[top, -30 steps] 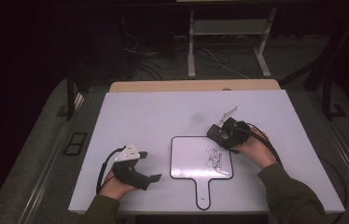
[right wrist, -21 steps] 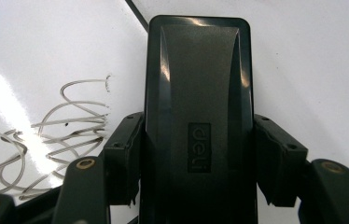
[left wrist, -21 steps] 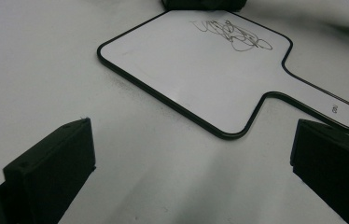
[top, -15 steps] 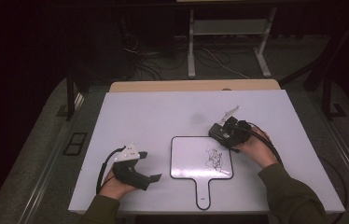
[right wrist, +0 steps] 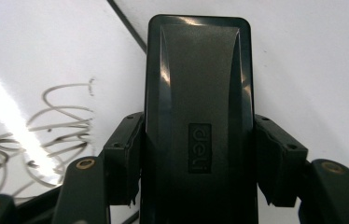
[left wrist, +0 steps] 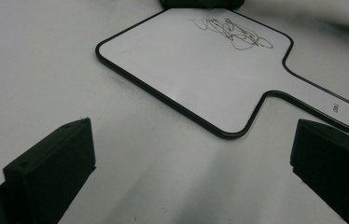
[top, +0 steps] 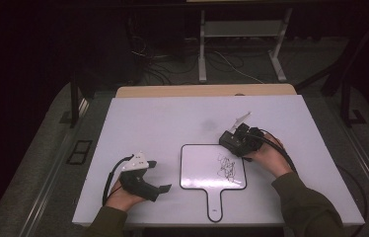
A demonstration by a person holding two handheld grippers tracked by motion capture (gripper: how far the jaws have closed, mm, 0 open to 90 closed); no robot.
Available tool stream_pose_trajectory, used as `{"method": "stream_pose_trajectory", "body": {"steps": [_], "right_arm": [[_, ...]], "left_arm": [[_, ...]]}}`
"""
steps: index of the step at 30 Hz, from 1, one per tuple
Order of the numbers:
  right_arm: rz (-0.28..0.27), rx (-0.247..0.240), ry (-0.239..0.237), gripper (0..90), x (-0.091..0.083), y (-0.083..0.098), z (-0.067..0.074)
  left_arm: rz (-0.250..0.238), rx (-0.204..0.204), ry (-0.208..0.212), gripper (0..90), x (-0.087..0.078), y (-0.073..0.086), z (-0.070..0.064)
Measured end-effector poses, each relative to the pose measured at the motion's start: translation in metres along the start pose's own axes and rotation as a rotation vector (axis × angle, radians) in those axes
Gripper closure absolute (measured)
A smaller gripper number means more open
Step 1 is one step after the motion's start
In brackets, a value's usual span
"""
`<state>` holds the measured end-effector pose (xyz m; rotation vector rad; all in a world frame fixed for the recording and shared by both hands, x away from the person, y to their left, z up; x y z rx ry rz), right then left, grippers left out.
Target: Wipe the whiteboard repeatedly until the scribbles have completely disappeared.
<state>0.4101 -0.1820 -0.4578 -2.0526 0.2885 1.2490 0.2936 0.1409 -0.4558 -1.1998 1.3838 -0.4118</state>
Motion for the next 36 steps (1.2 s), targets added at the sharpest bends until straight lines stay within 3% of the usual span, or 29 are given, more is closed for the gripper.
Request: {"method": "stream_pose_trajectory", "body": {"steps": [10, 13, 23, 31, 36], "right_arm": [[-0.018, -0.070, -0.062, 38.9, -0.006, -0.010, 0.031], [-0.019, -0.078, -0.063, 38.9, -0.006, -0.011, 0.033], [0.006, -0.038, -0.055, 38.9, -0.009, 0.001, 0.020], [0.006, -0.089, -0.072, 38.8, -0.016, 0.004, 0.035], [0.000, -0.087, -0.082, 38.8, -0.014, -0.001, 0.038]], "left_arm": [[0.004, 0.005, 0.003, 0.0, 0.000, 0.000, 0.000], [0.005, 0.005, 0.004, 0.0, 0.000, 0.000, 0.000], [0.005, 0.002, 0.003, 0.0, -0.001, 0.000, 0.000], [0.006, 0.006, 0.003, 0.0, 0.000, 0.000, -0.001], [0.006, 0.003, 0.005, 0.0, 0.001, 0.000, -0.001]]}}
Point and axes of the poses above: each handheld gripper's, and its own axes: x roughly forward along the jaws, y roughly out of its underside, z roughly to its left, the point moved 4 cm from there along x, roughly forward along the jaws, and after that the axes turned 10 degrees about y, right-handed, at the moved point
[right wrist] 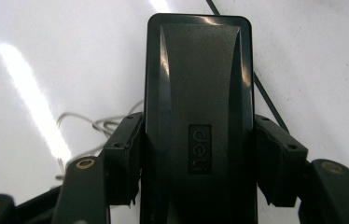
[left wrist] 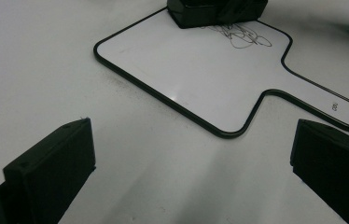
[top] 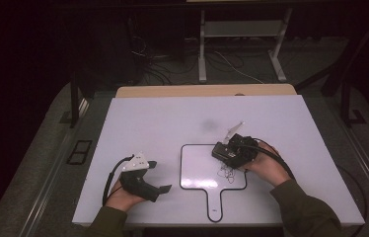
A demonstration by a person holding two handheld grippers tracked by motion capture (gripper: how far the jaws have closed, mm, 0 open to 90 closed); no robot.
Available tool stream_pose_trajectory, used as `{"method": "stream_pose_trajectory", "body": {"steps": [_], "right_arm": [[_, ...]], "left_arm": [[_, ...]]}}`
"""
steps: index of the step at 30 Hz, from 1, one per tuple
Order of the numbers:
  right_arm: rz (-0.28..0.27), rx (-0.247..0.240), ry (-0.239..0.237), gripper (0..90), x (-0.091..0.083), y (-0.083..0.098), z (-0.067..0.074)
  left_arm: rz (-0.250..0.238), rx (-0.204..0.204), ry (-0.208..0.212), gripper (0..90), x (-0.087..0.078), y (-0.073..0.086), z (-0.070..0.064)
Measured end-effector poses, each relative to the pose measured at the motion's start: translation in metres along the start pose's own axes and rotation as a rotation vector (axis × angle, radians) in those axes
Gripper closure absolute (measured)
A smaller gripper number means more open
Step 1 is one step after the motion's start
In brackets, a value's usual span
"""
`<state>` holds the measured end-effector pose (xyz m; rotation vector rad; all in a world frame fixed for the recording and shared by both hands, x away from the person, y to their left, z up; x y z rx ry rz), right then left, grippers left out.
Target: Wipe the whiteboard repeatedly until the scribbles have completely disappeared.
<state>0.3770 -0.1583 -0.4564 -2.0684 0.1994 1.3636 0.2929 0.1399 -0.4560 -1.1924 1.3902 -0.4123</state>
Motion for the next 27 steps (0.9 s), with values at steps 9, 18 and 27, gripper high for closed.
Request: {"method": "stream_pose_trajectory", "body": {"steps": [9, 18, 27], "right_arm": [[0.003, 0.046, 0.017, 38.8, 0.006, -0.003, -0.015], [0.011, 0.010, 0.006, 38.9, 0.000, 0.001, -0.002], [0.000, -0.021, -0.018, 38.8, -0.002, -0.006, 0.015]], "left_arm": [[-0.001, 0.001, -0.001, 0.0, -0.001, 0.000, 0.001], [-0.001, 0.001, 0.001, 0.0, -0.001, 0.000, 0.001], [-0.001, 0.002, 0.002, 0.0, 0.000, 0.000, 0.001]]}}
Point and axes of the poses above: each handheld gripper's, and its own axes: x roughly forward along the jaws, y roughly out of its underside, z roughly to its left, the point moved 4 cm from there along x, roughly forward along the jaws, and after that the axes turned 10 degrees about y, right-handed, at the moved point
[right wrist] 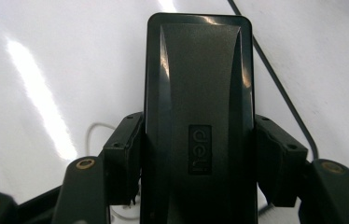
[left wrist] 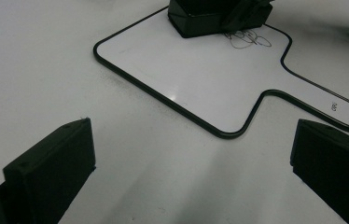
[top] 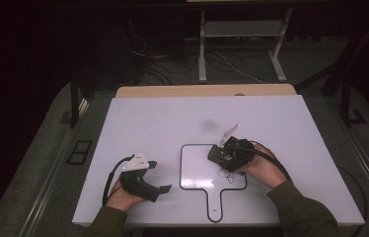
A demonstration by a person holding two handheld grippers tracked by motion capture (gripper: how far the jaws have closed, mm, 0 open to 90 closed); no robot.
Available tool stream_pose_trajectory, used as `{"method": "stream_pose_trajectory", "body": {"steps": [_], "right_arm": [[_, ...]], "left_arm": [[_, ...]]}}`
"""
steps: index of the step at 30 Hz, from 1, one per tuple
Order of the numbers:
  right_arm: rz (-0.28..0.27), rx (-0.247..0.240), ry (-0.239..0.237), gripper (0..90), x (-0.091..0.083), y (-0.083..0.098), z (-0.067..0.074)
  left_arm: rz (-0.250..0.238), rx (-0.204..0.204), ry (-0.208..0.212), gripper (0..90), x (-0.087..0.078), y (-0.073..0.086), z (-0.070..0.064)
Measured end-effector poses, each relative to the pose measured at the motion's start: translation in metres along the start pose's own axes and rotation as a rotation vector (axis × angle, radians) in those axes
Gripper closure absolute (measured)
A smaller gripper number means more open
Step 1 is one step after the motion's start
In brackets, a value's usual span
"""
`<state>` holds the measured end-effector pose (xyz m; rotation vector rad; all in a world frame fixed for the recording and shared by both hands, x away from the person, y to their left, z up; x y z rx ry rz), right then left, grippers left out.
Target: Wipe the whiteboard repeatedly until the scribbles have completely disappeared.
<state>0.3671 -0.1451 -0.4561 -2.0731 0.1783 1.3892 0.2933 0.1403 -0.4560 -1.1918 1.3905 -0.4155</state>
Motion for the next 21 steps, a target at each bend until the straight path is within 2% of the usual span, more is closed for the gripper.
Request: {"method": "stream_pose_trajectory", "body": {"steps": [4, 9, 12, 21], "right_arm": [[-0.002, -0.005, -0.012, 38.8, 0.000, -0.001, 0.001], [0.015, 0.021, 0.016, 38.8, -0.001, 0.006, -0.010], [0.019, 0.040, 0.016, 38.8, -0.001, 0.011, -0.015], [0.017, 0.016, -0.002, 38.8, -0.009, 0.019, -0.003]], "left_arm": [[0.000, 0.001, -0.001, 0.0, 0.000, 0.000, 0.000], [0.000, -0.002, -0.002, 0.0, -0.001, 0.000, 0.000], [0.000, -0.002, -0.001, 0.0, -0.001, 0.000, 0.000], [-0.001, 0.002, -0.001, 0.0, -0.001, 0.000, 0.000]]}}
Point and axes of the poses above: each handheld gripper's, and its own axes: x roughly forward along the jaws, y roughly out of its underside, z roughly to its left, the point moved 4 cm from there along x, roughly forward along the jaws, and after that the axes turned 10 degrees about y, right-handed, at the moved point
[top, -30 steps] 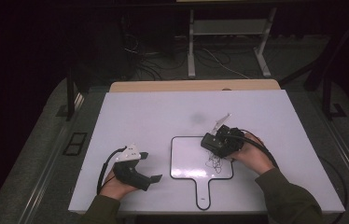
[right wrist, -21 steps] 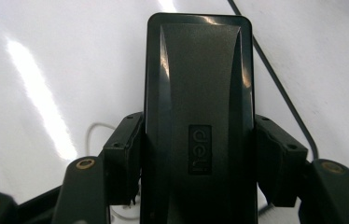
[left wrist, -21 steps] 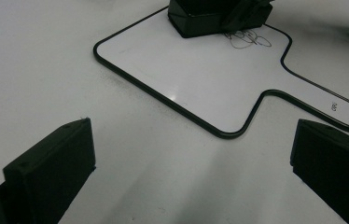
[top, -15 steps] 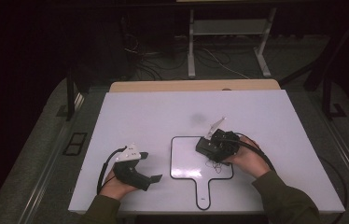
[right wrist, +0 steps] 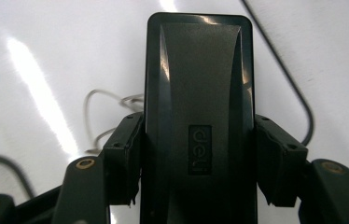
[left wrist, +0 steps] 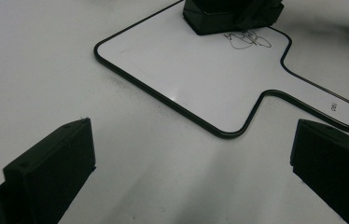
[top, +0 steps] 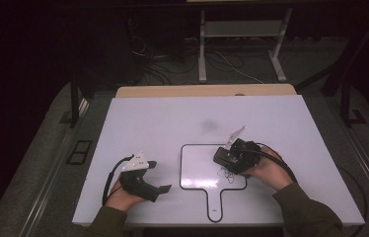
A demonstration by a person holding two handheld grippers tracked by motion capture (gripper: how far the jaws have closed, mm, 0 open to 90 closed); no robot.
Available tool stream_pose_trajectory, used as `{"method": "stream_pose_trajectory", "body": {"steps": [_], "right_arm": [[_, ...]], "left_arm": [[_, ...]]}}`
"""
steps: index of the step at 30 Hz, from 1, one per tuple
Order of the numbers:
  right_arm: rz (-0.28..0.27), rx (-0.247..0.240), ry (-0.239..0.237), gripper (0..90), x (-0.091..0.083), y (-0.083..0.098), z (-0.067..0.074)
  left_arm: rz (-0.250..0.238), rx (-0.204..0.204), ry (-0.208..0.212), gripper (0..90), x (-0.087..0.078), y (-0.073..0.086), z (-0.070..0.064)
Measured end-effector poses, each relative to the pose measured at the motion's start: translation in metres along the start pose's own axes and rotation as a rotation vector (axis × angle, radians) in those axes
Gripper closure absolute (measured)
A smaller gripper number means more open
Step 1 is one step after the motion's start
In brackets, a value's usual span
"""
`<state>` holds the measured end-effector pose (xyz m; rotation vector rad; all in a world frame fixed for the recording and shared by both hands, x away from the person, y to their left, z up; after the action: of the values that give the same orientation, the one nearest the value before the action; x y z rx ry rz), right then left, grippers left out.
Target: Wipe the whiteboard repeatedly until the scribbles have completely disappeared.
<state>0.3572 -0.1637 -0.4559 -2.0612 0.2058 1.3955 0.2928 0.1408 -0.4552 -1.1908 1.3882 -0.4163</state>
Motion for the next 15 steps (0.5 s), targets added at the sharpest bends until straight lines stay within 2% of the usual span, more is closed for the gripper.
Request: {"method": "stream_pose_trajectory", "body": {"steps": [4, 12, 15], "right_arm": [[-0.001, -0.001, -0.016, 38.8, -0.004, 0.004, 0.009], [-0.003, -0.043, -0.041, 38.8, -0.010, 0.005, 0.026], [-0.014, -0.071, -0.073, 38.8, -0.010, 0.001, 0.035]], "left_arm": [[0.000, -0.003, -0.001, 0.0, 0.000, 0.000, 0.000], [-0.002, -0.003, 0.000, 0.0, 0.001, 0.000, -0.001], [0.002, -0.002, 0.001, 0.0, 0.001, 0.000, -0.001]]}}
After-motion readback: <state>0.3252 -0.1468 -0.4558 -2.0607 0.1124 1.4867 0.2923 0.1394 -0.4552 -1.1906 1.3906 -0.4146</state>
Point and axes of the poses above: each handheld gripper's, and its own axes: x roughly forward along the jaws, y roughly out of its underside, z roughly to its left, the point moved 4 cm from there along x, roughly forward along the jaws, and after that the axes turned 10 degrees about y, right-handed, at the moved point
